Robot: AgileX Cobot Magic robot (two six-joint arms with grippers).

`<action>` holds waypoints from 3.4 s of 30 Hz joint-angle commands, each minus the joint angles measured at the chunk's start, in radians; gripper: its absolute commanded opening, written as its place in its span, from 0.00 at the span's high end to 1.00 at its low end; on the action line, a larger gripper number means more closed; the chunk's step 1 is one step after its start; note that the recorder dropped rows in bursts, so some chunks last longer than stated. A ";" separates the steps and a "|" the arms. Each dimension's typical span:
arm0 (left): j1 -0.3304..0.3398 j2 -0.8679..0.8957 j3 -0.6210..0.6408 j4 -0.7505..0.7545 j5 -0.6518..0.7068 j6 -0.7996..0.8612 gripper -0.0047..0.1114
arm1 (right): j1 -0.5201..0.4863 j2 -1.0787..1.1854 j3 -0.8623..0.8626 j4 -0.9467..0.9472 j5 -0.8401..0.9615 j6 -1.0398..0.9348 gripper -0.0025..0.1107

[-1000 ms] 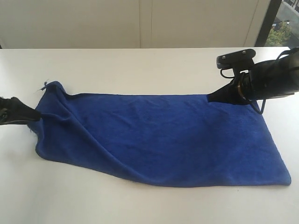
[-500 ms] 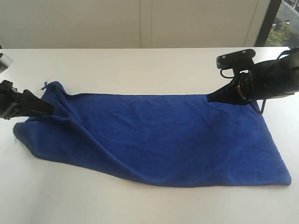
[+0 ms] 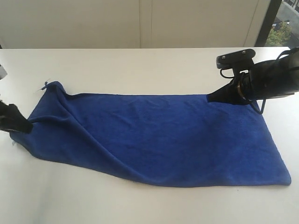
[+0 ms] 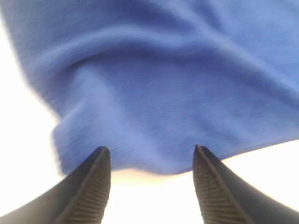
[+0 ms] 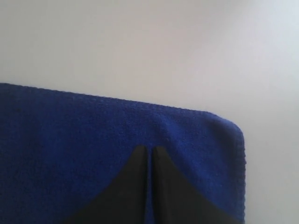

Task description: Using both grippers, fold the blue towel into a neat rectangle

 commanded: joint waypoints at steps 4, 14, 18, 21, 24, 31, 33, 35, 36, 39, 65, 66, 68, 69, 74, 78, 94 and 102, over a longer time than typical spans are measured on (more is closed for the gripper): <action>0.001 0.004 0.001 0.128 -0.091 -0.128 0.46 | -0.006 -0.011 0.003 -0.001 -0.006 -0.003 0.94; 0.001 0.089 0.024 -0.006 -0.160 -0.055 0.46 | -0.006 -0.011 0.003 -0.001 -0.042 -0.003 0.94; 0.001 0.086 0.024 -0.086 -0.114 0.028 0.46 | -0.006 -0.011 0.003 -0.001 -0.042 -0.003 0.94; 0.001 0.078 0.024 -0.079 -0.086 0.035 0.46 | -0.006 -0.011 0.003 -0.001 -0.042 -0.003 0.94; 0.001 0.066 0.024 -0.036 -0.046 -0.009 0.46 | -0.006 -0.011 0.003 -0.001 -0.042 -0.003 0.94; 0.001 0.041 0.024 0.208 -0.020 -0.249 0.46 | -0.006 -0.011 0.003 -0.001 -0.042 -0.003 0.94; 0.001 0.039 0.024 0.243 -0.039 -0.301 0.46 | -0.006 -0.011 0.003 -0.001 -0.042 -0.003 0.94; 0.001 0.039 0.024 0.248 -0.058 -0.311 0.46 | -0.006 -0.011 0.003 -0.001 -0.042 -0.003 0.94; 0.001 0.039 0.024 0.248 -0.058 -0.313 0.46 | -0.006 -0.011 0.003 -0.001 -0.042 -0.003 0.94; 0.001 0.039 0.024 0.250 -0.058 -0.315 0.46 | -0.006 -0.011 0.003 -0.001 -0.042 -0.003 0.94; -0.082 0.022 -0.018 -0.568 -0.224 0.399 0.96 | -0.083 -0.036 0.001 0.070 -0.175 -0.039 0.98; -0.082 0.026 -0.025 -0.599 -0.222 0.424 0.96 | -0.096 -0.041 0.001 0.070 -0.181 -0.038 0.98; -0.082 0.047 -0.051 -0.638 -0.222 0.442 0.96 | -0.119 -0.056 0.003 0.070 -0.234 -0.038 0.98; -0.082 0.056 -0.070 -0.645 -0.222 0.442 0.96 | -0.127 -0.062 0.003 0.070 -0.271 -0.038 0.98; -0.082 0.130 -0.154 -0.658 -0.209 0.433 0.96 | -0.137 -0.084 -0.002 -0.099 -0.601 0.056 0.98; -0.082 0.200 -0.193 -0.656 -0.212 0.433 0.96 | -0.137 -0.086 -0.044 -0.223 -0.823 0.194 0.98; -0.082 0.258 -0.212 -0.549 -0.207 0.385 0.96 | -0.131 -0.151 -0.059 -0.223 -1.278 0.100 0.98; -0.082 0.258 -0.212 -0.544 -0.179 0.375 0.96 | -0.127 -0.161 -0.038 -0.223 -0.807 0.185 0.98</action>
